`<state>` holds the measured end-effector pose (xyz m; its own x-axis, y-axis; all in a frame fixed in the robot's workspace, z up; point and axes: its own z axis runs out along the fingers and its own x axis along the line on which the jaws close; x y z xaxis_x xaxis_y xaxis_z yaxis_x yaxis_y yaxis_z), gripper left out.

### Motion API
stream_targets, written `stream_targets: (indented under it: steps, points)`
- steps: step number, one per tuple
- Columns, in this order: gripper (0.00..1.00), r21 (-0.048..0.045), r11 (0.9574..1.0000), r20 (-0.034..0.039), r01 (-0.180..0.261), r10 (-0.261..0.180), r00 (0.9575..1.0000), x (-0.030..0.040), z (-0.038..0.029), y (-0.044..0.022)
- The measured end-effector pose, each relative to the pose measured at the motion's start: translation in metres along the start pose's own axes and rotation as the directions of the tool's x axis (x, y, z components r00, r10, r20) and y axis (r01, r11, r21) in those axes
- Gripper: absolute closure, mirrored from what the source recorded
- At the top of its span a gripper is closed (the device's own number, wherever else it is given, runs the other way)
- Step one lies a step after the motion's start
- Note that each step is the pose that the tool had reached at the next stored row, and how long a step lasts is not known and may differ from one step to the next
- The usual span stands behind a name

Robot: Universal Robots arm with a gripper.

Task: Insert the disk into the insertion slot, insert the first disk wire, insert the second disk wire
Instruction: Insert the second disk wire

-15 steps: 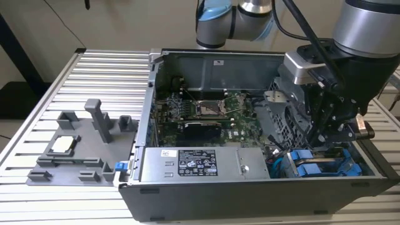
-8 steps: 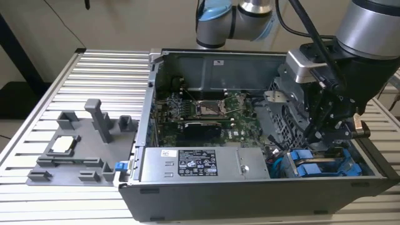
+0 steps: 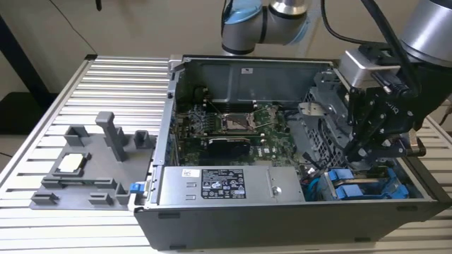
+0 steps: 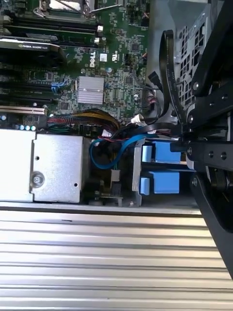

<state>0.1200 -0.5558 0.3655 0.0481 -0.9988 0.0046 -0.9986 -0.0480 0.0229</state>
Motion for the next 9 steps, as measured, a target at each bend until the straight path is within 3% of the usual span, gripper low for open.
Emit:
stream_targets:
  steps: [4, 9]
  points:
    - [0.84, -0.0218, 0.9998, 0.0011, 0.0, 0.0, 1.0, 0.0025, -0.0003, -0.0127]
    - [0.84, -0.0264, 0.9997, 0.0029, 0.0, 0.0, 1.0, 0.0106, 0.0009, -0.019]
